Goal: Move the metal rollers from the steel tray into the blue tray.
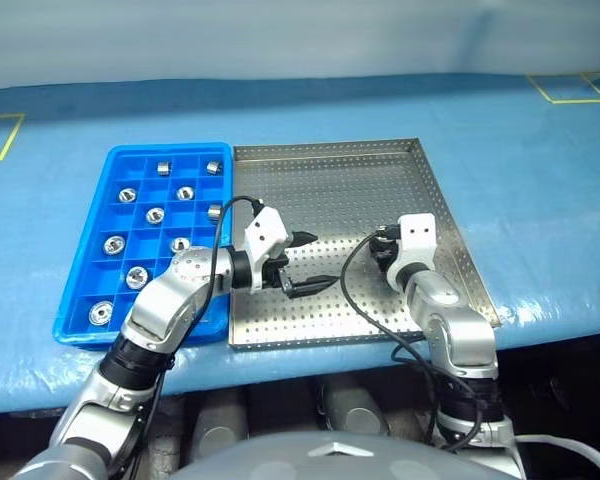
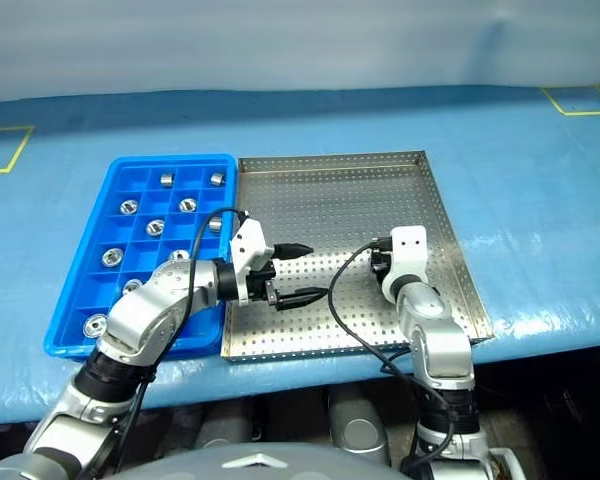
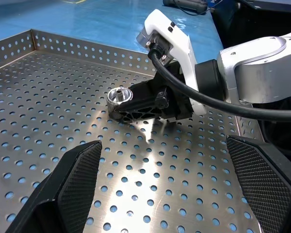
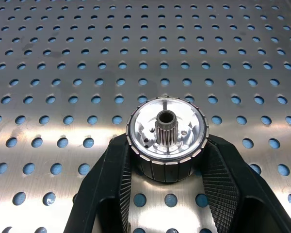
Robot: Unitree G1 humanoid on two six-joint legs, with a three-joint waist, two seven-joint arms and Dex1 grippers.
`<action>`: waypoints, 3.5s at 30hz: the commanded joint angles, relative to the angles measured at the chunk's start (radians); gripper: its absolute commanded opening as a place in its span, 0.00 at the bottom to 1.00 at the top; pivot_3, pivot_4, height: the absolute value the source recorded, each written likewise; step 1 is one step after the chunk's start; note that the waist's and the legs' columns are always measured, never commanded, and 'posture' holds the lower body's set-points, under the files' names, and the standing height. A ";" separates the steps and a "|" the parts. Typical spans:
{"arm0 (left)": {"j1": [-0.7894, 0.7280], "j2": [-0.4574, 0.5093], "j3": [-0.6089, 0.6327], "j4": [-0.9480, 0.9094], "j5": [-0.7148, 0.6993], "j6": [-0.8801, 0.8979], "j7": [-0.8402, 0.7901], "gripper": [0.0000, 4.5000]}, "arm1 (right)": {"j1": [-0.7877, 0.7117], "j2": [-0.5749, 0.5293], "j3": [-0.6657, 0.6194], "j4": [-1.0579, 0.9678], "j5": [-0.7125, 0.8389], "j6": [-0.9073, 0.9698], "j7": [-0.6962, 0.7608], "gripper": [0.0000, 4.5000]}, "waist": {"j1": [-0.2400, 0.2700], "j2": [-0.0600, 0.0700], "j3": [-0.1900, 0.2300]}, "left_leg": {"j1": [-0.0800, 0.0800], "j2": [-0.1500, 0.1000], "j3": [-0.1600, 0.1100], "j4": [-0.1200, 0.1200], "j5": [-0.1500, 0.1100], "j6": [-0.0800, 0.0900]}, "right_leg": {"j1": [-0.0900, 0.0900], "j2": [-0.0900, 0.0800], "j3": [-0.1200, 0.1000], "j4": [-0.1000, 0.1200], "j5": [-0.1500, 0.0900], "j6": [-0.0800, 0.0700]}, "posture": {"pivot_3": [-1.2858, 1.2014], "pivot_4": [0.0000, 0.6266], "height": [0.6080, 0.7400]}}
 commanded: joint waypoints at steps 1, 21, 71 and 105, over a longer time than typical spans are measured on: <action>-0.003 0.000 0.023 -0.048 -0.007 0.001 0.002 1.00 | 0.011 -0.011 -0.006 -0.072 0.004 -0.003 0.002 0.38 | 0.001 0.000 0.000 | 0.000 0.000 0.000 0.000 0.000 0.000 | 0.000 0.000 0.000 0.000 0.000 0.000 | 0.47 0.24 1.00; 0.190 0.114 0.263 -0.326 -0.079 0.117 0.124 1.00 | -0.128 -0.097 0.241 -0.319 0.088 0.078 0.200 0.38 | 0.026 0.000 0.000 | 0.000 0.000 0.000 -0.001 0.000 0.000 | 0.000 0.000 0.000 0.000 0.000 0.000 | 0.53 0.24 1.00; 0.805 0.118 0.699 -0.718 -0.291 0.136 0.370 1.00 | -0.311 0.141 0.670 0.152 0.064 -0.102 0.442 0.38 | 0.234 -0.002 0.001 | 0.001 0.002 -0.004 -0.002 0.000 -0.001 | 0.000 0.000 -0.007 -0.001 -0.008 -0.005 | 0.67 0.24 1.00; 0.720 0.133 0.628 -0.674 -0.277 0.134 0.368 1.00 | -0.298 0.094 0.647 0.189 0.016 -0.090 0.466 0.38 | 0.244 -0.002 0.000 | 0.002 0.001 -0.003 -0.003 0.000 -0.001 | 0.001 -0.001 -0.006 -0.002 -0.008 -0.005 | 0.65 0.24 1.00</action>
